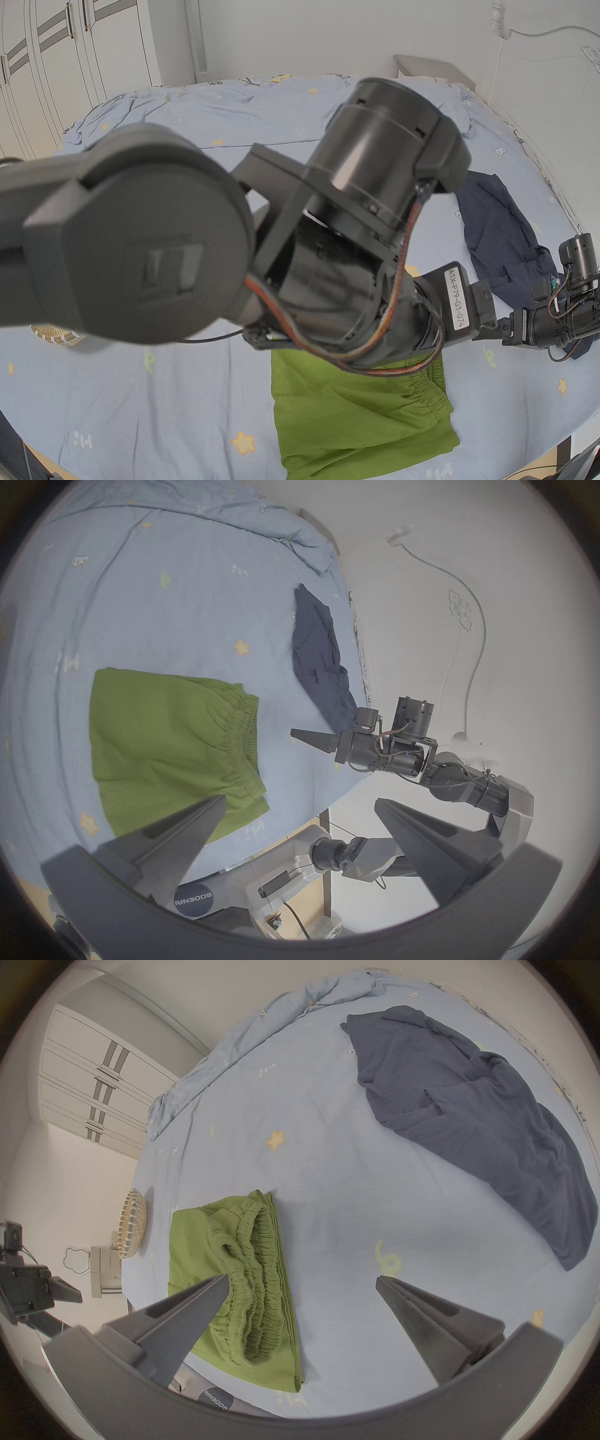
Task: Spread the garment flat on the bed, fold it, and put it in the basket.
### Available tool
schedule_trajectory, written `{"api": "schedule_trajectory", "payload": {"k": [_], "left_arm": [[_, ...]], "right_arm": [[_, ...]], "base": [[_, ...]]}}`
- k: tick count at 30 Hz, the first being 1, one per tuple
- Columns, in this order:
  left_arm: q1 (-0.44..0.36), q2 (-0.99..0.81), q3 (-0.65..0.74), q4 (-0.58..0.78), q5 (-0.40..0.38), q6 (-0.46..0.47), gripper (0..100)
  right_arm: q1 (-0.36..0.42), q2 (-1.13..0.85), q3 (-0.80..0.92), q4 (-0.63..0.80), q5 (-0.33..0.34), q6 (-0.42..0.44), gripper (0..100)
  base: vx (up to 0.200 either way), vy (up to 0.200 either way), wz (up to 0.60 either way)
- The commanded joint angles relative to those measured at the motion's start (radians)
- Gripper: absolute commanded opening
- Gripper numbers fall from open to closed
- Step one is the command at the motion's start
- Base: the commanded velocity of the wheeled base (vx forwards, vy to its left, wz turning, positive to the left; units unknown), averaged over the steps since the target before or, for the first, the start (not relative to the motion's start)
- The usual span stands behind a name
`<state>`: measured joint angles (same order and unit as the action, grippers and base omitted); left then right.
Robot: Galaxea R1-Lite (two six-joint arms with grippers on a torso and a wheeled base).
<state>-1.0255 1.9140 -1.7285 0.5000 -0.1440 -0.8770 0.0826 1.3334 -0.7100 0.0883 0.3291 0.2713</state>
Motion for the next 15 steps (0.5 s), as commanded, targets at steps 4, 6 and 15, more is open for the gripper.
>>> {"api": "schedule_trajectory", "payload": {"k": [4, 6, 15], "left_arm": [[0.035, -0.086, 0.149, -0.097, -0.006, -0.013, 100], [0.082, -0.127, 0.207, -0.098, -0.017, -0.002, 100], [0.458, -0.254, 0.629, -0.247, -0.385, 0.268, 100]], "right_arm": [[0.000, 0.001, -0.002, -0.002, 0.001, 0.000, 100], [0.000, 0.000, -0.006, -0.002, 0.001, 0.002, 100], [0.039, -0.034, -0.157, -0.001, 0.008, 0.039, 100]], "base": [[0.000, 0.000, 0.00], [0.000, 0.000, 0.00], [0.000, 0.000, 0.00]]}}
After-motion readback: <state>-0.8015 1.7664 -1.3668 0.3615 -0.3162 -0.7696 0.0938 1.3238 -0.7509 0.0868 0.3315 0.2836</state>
